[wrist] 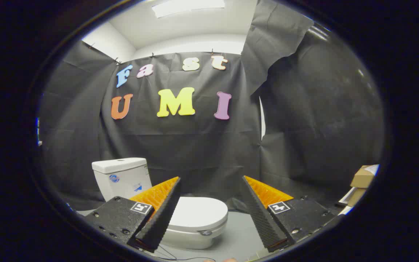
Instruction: Open the toilet lid.
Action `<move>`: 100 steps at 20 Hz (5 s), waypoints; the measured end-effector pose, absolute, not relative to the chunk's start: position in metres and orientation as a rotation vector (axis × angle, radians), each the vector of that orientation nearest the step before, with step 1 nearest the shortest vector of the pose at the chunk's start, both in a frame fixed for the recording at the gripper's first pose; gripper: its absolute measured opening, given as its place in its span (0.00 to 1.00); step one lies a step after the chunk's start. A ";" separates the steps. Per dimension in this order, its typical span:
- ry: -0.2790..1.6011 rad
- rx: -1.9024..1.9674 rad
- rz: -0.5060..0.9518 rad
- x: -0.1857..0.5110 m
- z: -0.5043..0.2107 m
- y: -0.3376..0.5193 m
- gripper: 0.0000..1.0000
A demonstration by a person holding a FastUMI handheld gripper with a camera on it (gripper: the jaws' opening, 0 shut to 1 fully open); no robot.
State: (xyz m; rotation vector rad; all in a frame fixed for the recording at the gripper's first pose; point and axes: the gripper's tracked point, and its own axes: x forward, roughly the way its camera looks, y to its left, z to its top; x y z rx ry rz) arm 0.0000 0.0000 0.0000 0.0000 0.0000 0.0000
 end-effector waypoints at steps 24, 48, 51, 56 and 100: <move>0.040 -0.072 -0.011 0.005 -0.021 0.010 1.00; 0.475 0.170 -0.073 0.089 -0.180 0.049 1.00; 0.593 0.339 -0.069 0.088 -0.214 0.050 1.00; 0.711 0.543 -0.086 0.098 -0.249 0.036 1.00; 0.929 1.177 -0.046 0.142 -0.319 0.016 0.16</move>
